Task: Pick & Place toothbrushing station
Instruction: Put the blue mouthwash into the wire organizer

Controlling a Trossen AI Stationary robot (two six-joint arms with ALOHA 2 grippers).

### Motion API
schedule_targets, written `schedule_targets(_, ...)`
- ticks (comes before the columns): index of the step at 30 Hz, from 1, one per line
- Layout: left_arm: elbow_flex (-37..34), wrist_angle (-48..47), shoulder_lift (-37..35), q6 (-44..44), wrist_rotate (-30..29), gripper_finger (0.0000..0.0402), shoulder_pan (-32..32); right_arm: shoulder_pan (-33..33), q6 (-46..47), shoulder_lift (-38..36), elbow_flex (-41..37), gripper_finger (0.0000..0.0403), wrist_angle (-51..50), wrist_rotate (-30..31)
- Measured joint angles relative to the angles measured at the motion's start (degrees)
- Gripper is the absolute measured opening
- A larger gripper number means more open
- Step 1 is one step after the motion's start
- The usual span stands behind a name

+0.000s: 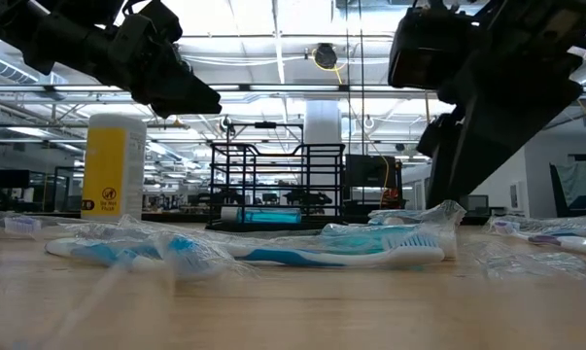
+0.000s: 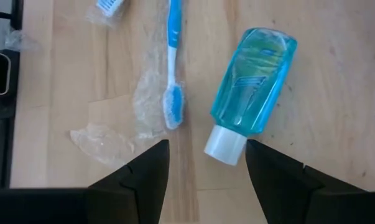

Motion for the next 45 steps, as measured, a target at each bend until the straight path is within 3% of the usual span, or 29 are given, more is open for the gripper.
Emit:
schedule_targets(6, 0.0, 0.0, 0.0, -0.2, 0.3, 0.0202, 0.0, 0.7, 1.0, 1.4, 0.0, 0.0206, -0.6, 2.3)
schedule_targets(12, 0.0, 1.9, 0.0, -1.8, 8.0, 0.0202, -2.3, 1.8, 0.5, 0.2, 0.0, 0.0206, -3.3, 7.3)
schedule_targets(19, 0.1, 5.8, 0.2, -4.7, 4.7, 0.0202, -11.4, 3.8, 1.1, -2.4, 0.0, 0.0206, -8.1, 10.3)
schedule_targets(23, 0.8, 4.2, 5.5, -8.9, 3.2, 0.0202, -13.1, 5.0, 1.6, -2.4, 0.0, 0.0206, -9.5, 11.5)
schedule_targets(27, 9.1, -3.1, 16.0, -10.2, 5.3, 0.0202, -12.3, 5.3, 1.6, -2.5, 0.0, 0.0206, -9.7, 12.9)
schedule_targets(34, 28.8, -22.1, 30.0, -3.6, 9.1, 0.0202, -12.2, 7.6, 2.8, -3.2, 0.1, 0.0206, -12.5, 14.6)
schedule_targets(45, 39.0, -28.4, 40.3, -1.9, 11.8, 0.0202, -11.3, 14.2, 8.6, -3.2, 0.0, 0.0206, -18.5, 21.8)
